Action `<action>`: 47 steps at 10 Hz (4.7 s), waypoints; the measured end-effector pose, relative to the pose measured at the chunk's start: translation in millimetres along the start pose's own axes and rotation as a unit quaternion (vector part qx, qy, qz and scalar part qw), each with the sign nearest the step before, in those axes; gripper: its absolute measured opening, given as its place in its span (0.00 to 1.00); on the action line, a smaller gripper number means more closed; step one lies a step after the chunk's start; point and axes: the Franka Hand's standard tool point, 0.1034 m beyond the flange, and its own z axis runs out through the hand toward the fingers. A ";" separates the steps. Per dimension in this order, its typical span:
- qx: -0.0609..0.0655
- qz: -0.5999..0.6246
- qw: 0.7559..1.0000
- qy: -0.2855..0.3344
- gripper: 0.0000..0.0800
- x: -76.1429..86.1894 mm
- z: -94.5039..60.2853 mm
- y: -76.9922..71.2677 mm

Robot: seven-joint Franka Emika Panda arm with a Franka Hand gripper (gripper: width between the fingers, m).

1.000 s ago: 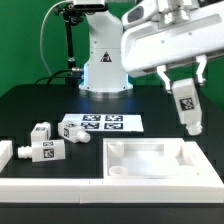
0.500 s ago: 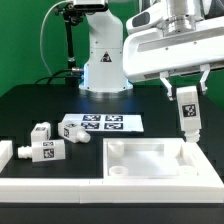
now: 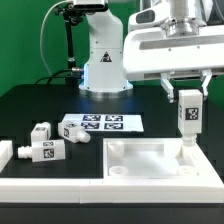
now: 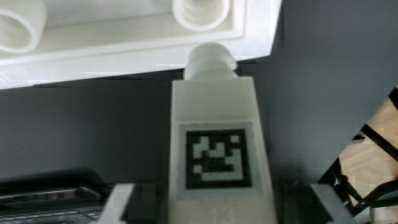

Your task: Assemble one leg

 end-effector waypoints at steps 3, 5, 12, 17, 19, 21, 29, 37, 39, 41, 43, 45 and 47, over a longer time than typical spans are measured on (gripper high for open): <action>-0.003 -0.006 1.000 -0.004 0.36 -0.8 3.2 4.4; -0.011 -0.031 0.999 -0.011 0.36 -0.2 17.7 12.0; -0.010 -0.041 0.999 -0.024 0.36 -19.3 33.2 3.0; -0.011 -0.047 0.998 -0.027 0.36 -27.8 44.0 -0.6; -0.012 -0.049 0.998 -0.029 0.36 -32.4 47.3 1.0; -0.013 -0.051 0.998 -0.017 0.36 -31.5 48.5 1.3; -0.007 -0.018 0.981 -0.191 0.81 -8.6 45.1 3.5; -0.020 0.030 0.953 -0.300 0.81 -21.2 64.6 2.3; -0.025 0.047 0.953 -0.299 0.80 -20.4 64.7 3.6; -0.031 0.066 0.952 -0.299 0.35 -20.4 64.8 4.1; -0.054 0.140 0.944 -0.295 0.36 -20.4 64.8 4.0; -0.080 0.234 0.931 -0.268 0.36 -20.0 65.8 5.2; -0.129 0.413 0.870 -0.237 0.36 -22.5 64.5 2.2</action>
Offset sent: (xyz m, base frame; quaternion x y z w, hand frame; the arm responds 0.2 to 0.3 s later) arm 0.0218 -0.0192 -0.0179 -0.0408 0.0062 -0.1033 0.9938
